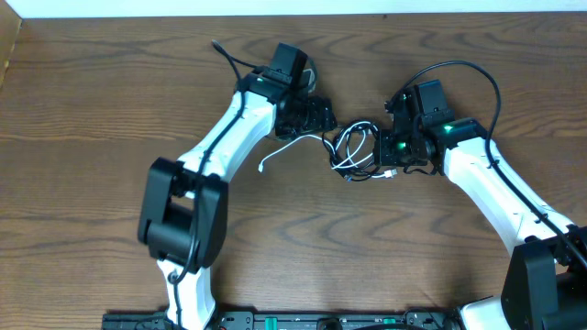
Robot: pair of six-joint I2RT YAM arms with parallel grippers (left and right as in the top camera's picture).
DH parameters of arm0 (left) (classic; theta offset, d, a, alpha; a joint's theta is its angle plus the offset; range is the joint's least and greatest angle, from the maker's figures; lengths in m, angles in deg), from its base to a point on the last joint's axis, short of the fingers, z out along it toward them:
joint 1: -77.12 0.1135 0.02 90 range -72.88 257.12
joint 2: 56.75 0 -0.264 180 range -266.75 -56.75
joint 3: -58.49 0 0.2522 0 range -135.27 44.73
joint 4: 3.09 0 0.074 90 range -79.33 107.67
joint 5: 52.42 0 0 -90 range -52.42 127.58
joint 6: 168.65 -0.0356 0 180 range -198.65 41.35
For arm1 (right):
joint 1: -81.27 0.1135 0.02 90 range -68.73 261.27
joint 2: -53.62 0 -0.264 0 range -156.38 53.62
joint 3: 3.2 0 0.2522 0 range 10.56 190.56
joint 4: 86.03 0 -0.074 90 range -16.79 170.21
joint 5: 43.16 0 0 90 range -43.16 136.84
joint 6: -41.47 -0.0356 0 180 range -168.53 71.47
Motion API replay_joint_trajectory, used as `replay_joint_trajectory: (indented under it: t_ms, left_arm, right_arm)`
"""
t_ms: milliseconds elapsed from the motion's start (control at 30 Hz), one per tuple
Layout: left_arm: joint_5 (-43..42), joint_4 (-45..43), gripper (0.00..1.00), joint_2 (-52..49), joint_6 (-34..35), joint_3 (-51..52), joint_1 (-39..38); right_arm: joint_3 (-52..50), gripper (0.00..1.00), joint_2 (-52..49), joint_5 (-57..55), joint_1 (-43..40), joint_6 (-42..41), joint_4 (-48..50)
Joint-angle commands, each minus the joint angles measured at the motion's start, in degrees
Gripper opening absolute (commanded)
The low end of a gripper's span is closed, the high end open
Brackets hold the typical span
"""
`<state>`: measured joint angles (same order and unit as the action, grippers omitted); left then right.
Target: Untangle cables
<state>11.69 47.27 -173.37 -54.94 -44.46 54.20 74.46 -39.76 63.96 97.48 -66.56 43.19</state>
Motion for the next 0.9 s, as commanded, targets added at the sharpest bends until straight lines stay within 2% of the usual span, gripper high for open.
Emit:
replay_joint_trajectory:
  t_ms: [0,133,267,400,667,867]
  left_arm:
    - [0.9,-0.92,0.77,-3.1,-0.96,-0.81,0.17]
    - [1.42,-2.29,0.75,-6.05,-0.98,-0.81,0.15]
    - [5.09,-2.32,0.59,-8.24,-0.98,-0.81,0.15]
    - [7.43,-2.29,0.52,-8.59,-0.96,-0.81,-0.07]
    - [10.47,-2.19,0.5,-8.63,-0.98,-0.79,-1.88]
    - [12.17,-2.1,0.49,-8.63,-0.98,-0.79,-3.48]
  right_arm:
    - [-0.39,0.01,-0.5,2.84,0.24,2.27,0.17]
    - [-0.39,0.01,-0.5,3.02,0.24,2.25,0.17]
    - [-0.39,0.01,-0.5,4.09,0.24,2.32,0.37]
    - [-0.39,0.01,-0.48,6.01,0.24,2.47,0.83]
    - [-0.39,0.01,0.13,15.23,0.22,4.52,3.28]
    - [-0.37,0.01,3.1,18.03,-1.16,5.46,4.02]
